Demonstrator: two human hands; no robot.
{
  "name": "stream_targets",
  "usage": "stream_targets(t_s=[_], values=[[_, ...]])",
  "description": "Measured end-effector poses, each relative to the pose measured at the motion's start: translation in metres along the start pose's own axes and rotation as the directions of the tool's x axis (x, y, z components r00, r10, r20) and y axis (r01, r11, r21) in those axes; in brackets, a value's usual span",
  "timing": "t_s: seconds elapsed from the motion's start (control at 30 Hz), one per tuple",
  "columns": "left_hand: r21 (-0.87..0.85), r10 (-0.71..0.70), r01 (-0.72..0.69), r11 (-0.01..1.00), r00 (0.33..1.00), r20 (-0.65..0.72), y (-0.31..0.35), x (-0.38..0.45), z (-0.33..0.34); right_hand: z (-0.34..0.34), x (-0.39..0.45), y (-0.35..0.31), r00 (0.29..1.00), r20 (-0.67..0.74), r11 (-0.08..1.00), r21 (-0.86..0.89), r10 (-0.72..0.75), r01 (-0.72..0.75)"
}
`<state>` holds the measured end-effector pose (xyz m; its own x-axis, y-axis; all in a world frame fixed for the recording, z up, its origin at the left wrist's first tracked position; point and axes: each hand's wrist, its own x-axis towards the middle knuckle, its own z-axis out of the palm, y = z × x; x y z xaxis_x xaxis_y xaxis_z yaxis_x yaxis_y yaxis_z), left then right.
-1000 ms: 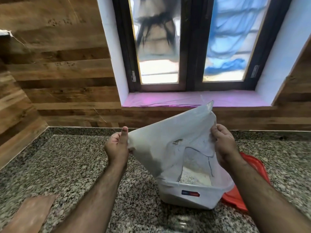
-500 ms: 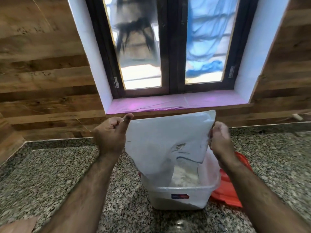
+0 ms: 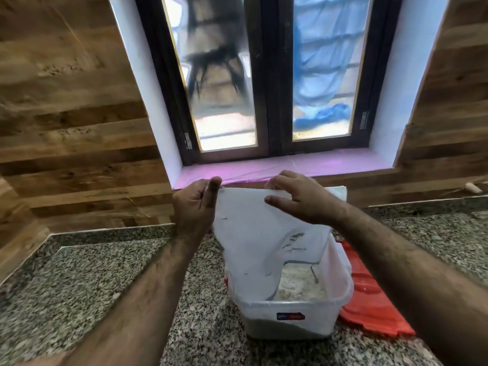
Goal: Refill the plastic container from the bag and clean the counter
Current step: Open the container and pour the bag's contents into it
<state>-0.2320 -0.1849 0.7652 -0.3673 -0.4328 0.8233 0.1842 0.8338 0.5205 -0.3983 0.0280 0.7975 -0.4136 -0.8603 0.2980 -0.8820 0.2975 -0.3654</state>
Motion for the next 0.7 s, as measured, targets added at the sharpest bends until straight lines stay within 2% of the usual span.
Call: stream_targets(t_s=[0.1, 0.23, 0.37, 0.47, 0.53, 0.6, 0.63, 0.67, 0.7], values=[[-0.027, -0.028, 0.027, 0.999, 0.999, -0.015, 0.0, -0.001, 0.0, 0.014, 0.008, 0.0, 0.995, -0.057, 0.996, 0.031, -0.081, 0.082], [-0.045, -0.037, 0.035, 0.998, 0.998, -0.056, 0.002, 0.0, 0.0, 0.029, 0.007, -0.002, 0.967, -0.157, 0.98, -0.046, -0.2, 0.195], [-0.163, -0.204, 0.204, 0.965, 0.979, 0.016, 0.012, -0.007, -0.005, 0.036, 0.005, -0.002, 0.925, -0.346, 0.987, -0.08, -0.156, 0.137], [-0.255, -0.314, 0.297, 0.92, 0.949, -0.028, 0.034, -0.018, -0.008, 0.035, 0.001, -0.001, 0.87, -0.462, 0.982, -0.152, -0.173, 0.115], [-0.329, -0.369, 0.364, 0.871, 0.928, 0.05, 0.048, -0.026, -0.006, 0.037, 0.0, 0.0, 0.843, -0.501, 0.977, -0.174, -0.198, 0.126], [-0.417, -0.356, 0.45, 0.79, 0.889, 0.287, 0.058, -0.034, -0.006, 0.041, 0.0, 0.001, 0.825, -0.521, 0.972, -0.186, -0.22, 0.142], [-0.415, -0.341, 0.478, 0.774, 0.867, 0.363, 0.06, -0.038, -0.008, 0.042, -0.001, 0.002, 0.818, -0.529, 0.972, -0.182, -0.224, 0.148], [-0.395, -0.328, 0.476, 0.786, 0.862, 0.388, 0.06, -0.04, -0.009, 0.043, -0.001, 0.004, 0.814, -0.536, 0.973, -0.175, -0.225, 0.154], [-0.364, -0.349, 0.465, 0.807, 0.873, 0.341, 0.058, -0.043, -0.009, 0.043, -0.003, 0.006, 0.809, -0.541, 0.972, -0.171, -0.229, 0.16]])
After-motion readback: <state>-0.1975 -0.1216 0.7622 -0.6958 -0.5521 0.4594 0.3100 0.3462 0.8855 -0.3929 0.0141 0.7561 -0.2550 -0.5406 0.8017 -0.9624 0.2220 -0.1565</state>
